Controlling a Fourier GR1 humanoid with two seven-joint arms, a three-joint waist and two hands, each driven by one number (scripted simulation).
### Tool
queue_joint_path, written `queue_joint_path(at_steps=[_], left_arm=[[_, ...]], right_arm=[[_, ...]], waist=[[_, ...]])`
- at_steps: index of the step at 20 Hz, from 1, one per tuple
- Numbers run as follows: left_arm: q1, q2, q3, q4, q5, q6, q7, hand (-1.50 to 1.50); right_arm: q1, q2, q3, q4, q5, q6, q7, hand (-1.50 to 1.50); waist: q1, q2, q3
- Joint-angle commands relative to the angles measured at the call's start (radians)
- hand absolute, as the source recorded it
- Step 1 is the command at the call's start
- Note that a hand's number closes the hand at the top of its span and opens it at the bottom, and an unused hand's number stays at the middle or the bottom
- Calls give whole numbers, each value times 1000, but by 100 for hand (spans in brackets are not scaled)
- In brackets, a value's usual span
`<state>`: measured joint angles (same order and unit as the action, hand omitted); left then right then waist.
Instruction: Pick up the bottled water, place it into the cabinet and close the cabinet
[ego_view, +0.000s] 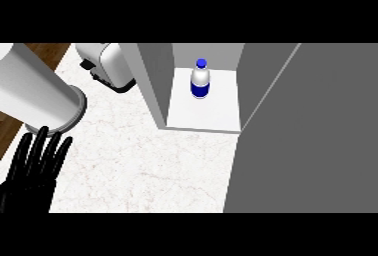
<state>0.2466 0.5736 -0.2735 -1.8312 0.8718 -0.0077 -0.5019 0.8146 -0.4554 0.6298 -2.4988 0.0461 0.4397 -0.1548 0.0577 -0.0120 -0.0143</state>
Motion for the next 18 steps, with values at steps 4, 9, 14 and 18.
queue_joint_path(at_steps=[4, 9, 14, 18], left_arm=[[38, 57, 55, -18, 53, -89, 2, -150], [48, 103, 94, -5, 76, -145, 10, -150], [64, 124, 102, -25, 92, -188, 13, -150], [63, 147, 116, -26, 102, -214, 21, -150]], right_arm=[[-61, 66, 263, -64, 27, 12, 99, 150], [-137, 62, 244, -45, -6, 22, 143, 150], [-175, 53, 217, -40, -25, 16, 194, 150], [-239, 49, 178, -8, -29, 28, 205, 150]], waist=[[35, 12, 0], [72, 30, -1], [103, 36, -4], [140, 45, -5]])
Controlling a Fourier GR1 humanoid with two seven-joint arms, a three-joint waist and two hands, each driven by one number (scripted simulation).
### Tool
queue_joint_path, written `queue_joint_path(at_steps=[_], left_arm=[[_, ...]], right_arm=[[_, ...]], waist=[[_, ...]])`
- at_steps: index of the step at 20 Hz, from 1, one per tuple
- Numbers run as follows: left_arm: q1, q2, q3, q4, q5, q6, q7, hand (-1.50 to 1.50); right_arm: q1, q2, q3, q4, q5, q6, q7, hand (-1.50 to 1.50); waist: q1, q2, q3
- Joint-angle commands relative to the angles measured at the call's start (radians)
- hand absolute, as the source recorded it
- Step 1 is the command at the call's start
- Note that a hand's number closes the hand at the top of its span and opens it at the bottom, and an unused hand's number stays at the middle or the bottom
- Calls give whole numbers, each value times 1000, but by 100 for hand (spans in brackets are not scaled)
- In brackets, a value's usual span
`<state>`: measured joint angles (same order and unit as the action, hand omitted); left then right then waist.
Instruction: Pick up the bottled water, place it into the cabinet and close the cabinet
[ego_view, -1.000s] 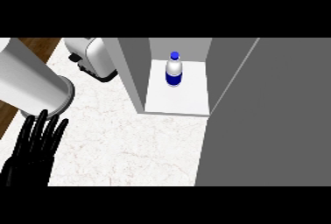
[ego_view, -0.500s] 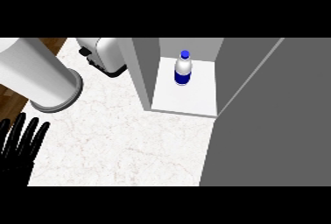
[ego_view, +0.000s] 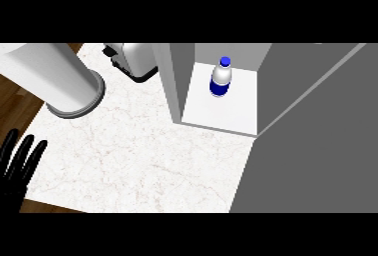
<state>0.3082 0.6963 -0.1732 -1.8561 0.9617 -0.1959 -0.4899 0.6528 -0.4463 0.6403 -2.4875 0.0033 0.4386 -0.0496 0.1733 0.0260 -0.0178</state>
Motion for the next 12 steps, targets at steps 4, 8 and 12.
queue_joint_path(at_steps=[4, 8, 12], left_arm=[[-4, 34, 25, 4, 10, -36, 10, -150], [-18, 42, 19, 13, 14, -51, 23, -150], [-18, 59, 36, 8, 31, -61, 32, -150]], right_arm=[[-131, 15, 140, -19, 22, 52, 126, 150], [-215, -43, 97, -32, 37, 106, 130, -150], [-259, -28, 89, -30, 10, 95, 144, 150]], waist=[[48, 9, -5], [66, 10, -10], [67, 5, -9]])
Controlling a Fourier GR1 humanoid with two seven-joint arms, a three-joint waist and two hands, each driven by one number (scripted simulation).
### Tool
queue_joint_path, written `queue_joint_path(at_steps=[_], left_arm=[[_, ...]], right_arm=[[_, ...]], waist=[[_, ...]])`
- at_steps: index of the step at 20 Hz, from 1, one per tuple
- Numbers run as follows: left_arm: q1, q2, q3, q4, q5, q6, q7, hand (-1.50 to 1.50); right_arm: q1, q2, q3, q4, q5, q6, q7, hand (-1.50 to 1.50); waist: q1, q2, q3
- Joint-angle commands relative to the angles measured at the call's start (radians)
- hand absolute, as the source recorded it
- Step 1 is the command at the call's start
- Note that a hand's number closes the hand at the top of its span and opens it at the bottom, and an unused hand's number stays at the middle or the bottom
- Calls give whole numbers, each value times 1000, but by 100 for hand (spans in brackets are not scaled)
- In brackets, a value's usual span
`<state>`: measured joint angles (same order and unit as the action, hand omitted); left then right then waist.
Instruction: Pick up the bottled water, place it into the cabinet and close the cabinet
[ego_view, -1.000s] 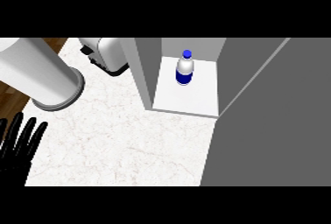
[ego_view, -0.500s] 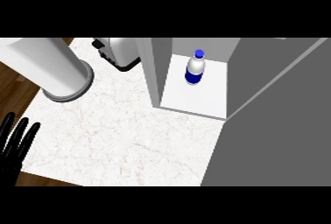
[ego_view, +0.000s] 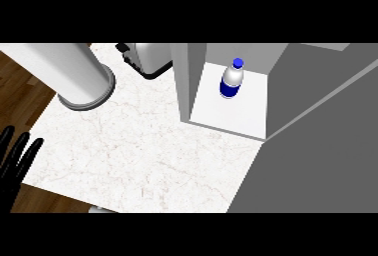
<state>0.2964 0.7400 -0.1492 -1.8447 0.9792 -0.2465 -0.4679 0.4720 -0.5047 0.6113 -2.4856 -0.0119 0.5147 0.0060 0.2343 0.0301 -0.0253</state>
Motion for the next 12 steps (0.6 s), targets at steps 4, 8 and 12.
queue_joint_path(at_steps=[4, 8, 12], left_arm=[[-4, 17, 17, 13, 9, -12, 9, -150], [-8, 26, 28, 24, 18, -19, 14, -150], [-5, 22, 29, 31, 21, -37, 7, -150]], right_arm=[[-111, 21, 111, -27, 16, 27, 118, 150], [-150, 8, 93, -19, 17, 40, 128, 150], [-167, 37, 80, -6, -3, 18, 125, 150]], waist=[[-1, 2, -3], [2, 3, -6], [-1, 5, -6]])
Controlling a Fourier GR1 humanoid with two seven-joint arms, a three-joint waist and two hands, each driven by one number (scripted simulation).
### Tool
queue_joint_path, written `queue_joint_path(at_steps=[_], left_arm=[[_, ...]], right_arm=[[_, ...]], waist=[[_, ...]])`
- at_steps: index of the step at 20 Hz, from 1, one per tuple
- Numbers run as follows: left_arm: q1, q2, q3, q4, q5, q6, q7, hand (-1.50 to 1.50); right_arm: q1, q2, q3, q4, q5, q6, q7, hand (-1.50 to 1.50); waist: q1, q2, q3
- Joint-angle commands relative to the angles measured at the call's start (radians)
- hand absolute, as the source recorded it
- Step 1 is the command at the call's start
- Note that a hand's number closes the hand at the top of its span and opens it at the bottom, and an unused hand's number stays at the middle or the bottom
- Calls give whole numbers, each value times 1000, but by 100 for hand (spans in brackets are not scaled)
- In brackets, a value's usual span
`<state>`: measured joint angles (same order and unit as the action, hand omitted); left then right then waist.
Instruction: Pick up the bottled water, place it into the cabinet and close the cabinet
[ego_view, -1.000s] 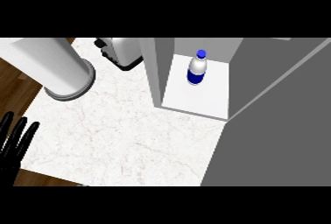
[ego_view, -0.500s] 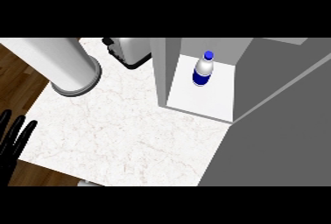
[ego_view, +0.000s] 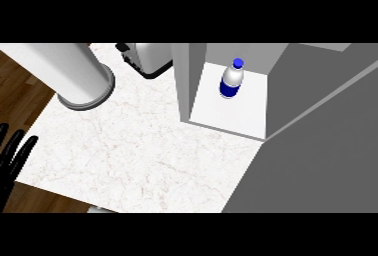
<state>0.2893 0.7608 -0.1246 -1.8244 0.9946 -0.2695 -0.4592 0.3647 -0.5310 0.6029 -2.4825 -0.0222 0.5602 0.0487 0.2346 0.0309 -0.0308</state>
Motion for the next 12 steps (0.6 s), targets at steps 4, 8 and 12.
queue_joint_path(at_steps=[4, 8, 12], left_arm=[[-12, 7, 15, 5, 10, -9, 1, -150], [-22, 14, 22, 8, 15, -23, 3, -150], [-31, 17, 30, 16, 21, -42, -1, -150]], right_arm=[[-47, 85, 85, 7, -24, -41, 83, 150], [-20, 81, 120, 26, -82, -11, 75, 150], [-14, 92, 121, 54, -131, -3, 68, 150]], waist=[[-5, 16, 1], [23, 37, 1], [47, 50, 3]])
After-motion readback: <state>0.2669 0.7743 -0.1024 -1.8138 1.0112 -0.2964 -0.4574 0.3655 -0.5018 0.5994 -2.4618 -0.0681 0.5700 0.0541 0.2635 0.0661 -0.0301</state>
